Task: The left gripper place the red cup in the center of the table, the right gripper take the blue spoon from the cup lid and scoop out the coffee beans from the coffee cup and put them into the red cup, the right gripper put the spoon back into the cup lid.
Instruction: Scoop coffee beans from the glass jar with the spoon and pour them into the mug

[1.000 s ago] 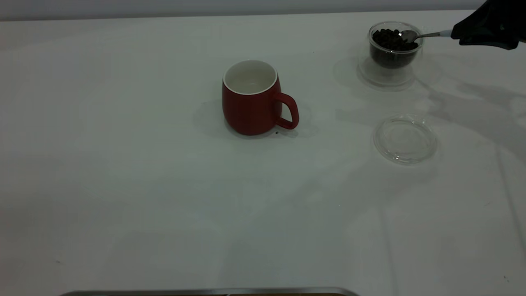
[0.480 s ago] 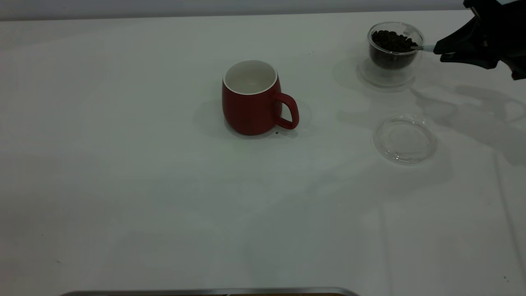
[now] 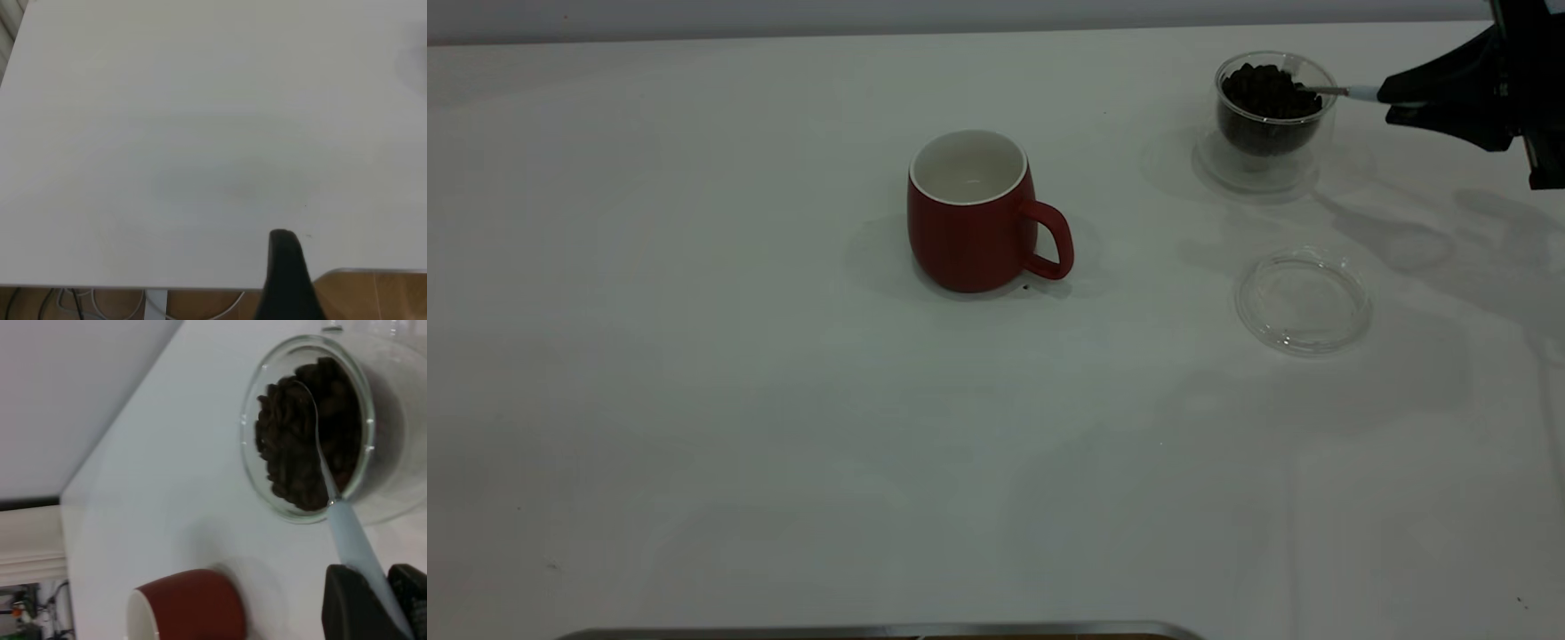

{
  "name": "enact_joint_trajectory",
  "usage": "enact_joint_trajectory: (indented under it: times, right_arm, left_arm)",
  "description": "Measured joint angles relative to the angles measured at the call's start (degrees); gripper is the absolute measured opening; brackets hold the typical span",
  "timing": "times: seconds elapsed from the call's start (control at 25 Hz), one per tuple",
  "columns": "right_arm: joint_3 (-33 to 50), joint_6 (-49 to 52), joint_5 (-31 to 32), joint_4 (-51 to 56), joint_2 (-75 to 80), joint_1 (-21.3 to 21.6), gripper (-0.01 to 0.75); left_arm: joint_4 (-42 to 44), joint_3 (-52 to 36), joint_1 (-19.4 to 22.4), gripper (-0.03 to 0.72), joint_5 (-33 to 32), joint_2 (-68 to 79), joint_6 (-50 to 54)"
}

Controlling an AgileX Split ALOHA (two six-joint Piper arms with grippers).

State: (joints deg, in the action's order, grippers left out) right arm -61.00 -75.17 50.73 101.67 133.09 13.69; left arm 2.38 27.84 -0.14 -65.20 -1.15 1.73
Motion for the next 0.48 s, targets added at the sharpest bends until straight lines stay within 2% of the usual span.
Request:
enact_joint_trajectory:
  times: [0.48]
  right_arm:
    - [0.0,3.8,4.9,-0.1,0.0,0.8,0.113]
  left_arm:
    - [0.0,0.0,0.0,0.587,0.0,0.0,0.0]
